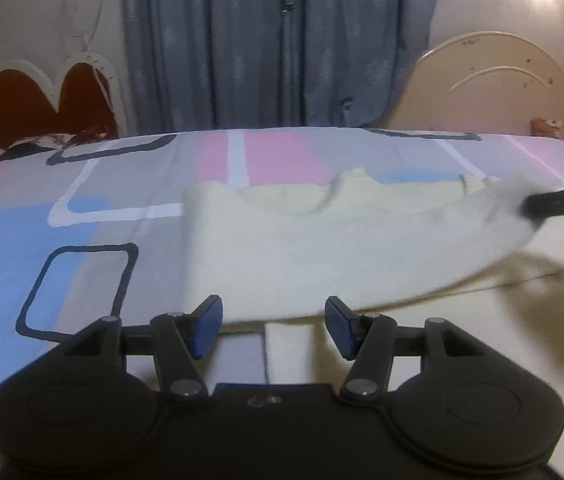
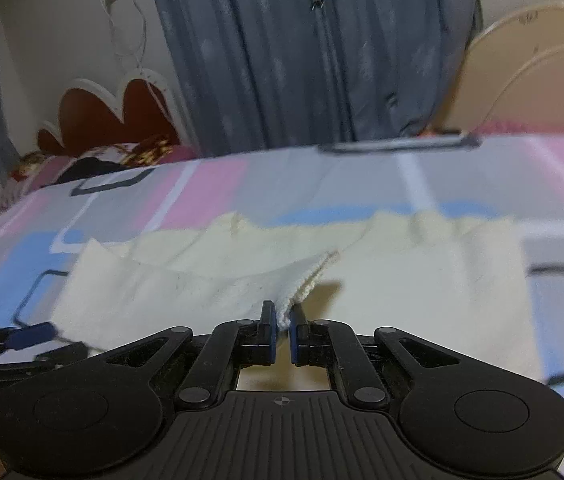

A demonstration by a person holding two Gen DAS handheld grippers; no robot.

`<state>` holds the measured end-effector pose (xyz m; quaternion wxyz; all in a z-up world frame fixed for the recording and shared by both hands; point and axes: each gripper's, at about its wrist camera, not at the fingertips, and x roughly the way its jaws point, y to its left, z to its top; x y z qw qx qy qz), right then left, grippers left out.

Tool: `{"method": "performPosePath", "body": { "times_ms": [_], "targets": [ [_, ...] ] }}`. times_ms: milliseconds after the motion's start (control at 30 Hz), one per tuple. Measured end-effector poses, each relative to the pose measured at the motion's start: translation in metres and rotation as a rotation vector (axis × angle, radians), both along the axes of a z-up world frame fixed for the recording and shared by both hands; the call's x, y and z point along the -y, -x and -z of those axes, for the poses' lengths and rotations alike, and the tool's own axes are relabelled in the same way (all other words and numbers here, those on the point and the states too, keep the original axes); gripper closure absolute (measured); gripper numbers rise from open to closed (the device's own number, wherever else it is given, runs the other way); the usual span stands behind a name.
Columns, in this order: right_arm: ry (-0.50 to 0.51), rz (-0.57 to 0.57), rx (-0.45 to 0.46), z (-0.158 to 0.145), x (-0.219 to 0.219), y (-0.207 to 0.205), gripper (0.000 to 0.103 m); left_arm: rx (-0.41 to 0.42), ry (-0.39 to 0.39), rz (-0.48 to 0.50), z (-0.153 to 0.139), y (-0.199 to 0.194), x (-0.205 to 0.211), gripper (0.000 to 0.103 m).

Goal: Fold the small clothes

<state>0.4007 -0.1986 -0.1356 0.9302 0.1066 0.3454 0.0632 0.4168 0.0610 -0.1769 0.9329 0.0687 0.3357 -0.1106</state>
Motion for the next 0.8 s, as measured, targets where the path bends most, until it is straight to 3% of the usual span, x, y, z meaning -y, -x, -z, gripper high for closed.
{"method": "performPosePath", "body": {
  "times_ms": [233, 433, 633, 800],
  "targets": [
    [0.085, 0.081, -0.015, 0.010, 0.039, 0.003, 0.097, 0.003, -0.034, -0.001, 0.006, -0.007, 0.010, 0.048],
    [0.112, 0.143, -0.052, 0.027, 0.069, 0.008, 0.097, -0.009, -0.015, 0.021, 0.010, -0.006, 0.015, 0.048],
    [0.182, 0.168, -0.087, 0.041, 0.073, 0.006, 0.097, -0.038, -0.011, 0.030, 0.013, -0.008, 0.017, 0.047],
    [0.231, 0.230, -0.085, 0.040, 0.082, 0.007, 0.093, 0.004, 0.069, 0.027, -0.008, -0.006, 0.009, 0.048]
  ]
}}
